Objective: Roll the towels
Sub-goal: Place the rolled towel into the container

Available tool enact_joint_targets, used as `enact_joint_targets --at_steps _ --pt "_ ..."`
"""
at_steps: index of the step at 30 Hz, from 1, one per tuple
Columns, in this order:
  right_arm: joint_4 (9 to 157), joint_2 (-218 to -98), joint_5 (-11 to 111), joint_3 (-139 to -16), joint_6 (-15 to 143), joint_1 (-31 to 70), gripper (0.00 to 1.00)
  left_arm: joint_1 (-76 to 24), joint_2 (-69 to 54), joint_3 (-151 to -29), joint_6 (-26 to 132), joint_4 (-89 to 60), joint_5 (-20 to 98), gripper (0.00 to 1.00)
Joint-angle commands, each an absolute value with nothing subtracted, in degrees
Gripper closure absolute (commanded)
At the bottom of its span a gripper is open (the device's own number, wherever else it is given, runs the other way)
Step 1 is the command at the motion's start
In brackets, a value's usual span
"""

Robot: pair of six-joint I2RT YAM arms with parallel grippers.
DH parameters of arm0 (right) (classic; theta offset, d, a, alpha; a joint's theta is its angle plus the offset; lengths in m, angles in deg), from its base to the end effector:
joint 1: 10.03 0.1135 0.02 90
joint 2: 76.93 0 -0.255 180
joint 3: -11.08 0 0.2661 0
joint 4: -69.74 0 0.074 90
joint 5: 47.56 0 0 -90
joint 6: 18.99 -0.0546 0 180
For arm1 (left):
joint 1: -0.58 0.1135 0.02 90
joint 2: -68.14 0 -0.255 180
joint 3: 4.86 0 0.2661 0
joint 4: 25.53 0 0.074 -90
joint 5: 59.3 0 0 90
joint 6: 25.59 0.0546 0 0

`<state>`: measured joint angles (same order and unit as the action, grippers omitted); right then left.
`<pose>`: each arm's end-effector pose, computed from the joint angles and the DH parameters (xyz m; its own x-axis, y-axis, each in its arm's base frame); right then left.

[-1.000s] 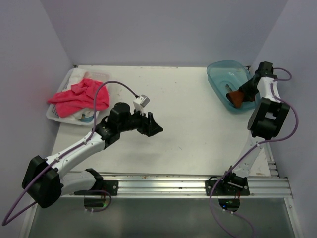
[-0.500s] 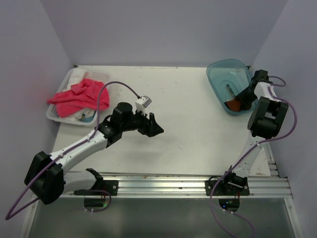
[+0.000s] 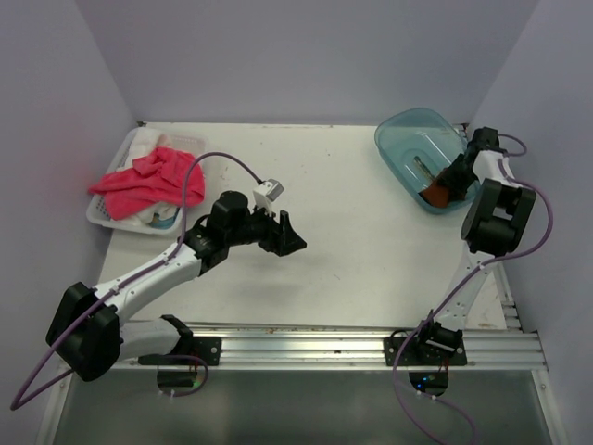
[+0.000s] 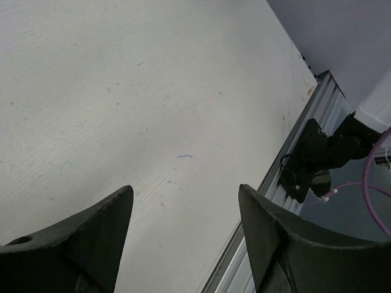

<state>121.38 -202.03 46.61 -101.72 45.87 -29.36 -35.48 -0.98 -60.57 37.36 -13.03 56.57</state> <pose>0.4571 -0.1561 0.1500 -0.6399 0.6735 -0.3699 0.6317 0.7352 0.2458 0.2275 -0.1951 0.2362 -0.6997 0.0033 -0.7144 0.5936 0.5590 -0.5789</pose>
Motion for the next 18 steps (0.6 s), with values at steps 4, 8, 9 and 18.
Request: enact_joint_targets --at_steps 4,8,9,18 --pt "124.25 -204.11 47.64 -103.38 51.85 -25.85 1.00 -35.11 -1.38 -63.42 36.55 -14.26 57.86 0.26" --pt "124.34 -204.55 47.72 -103.03 50.98 -24.89 1.00 -35.11 -1.29 -63.51 36.64 -13.91 57.69 0.26" --pt "124.17 -204.29 47.54 -102.77 50.71 -24.88 1.00 -35.11 -1.20 -63.51 36.72 -13.73 57.60 0.26" --pt "124.87 -200.07 42.62 -102.33 49.31 -24.88 0.89 -35.11 -1.38 -63.42 36.72 -14.08 57.86 0.26"
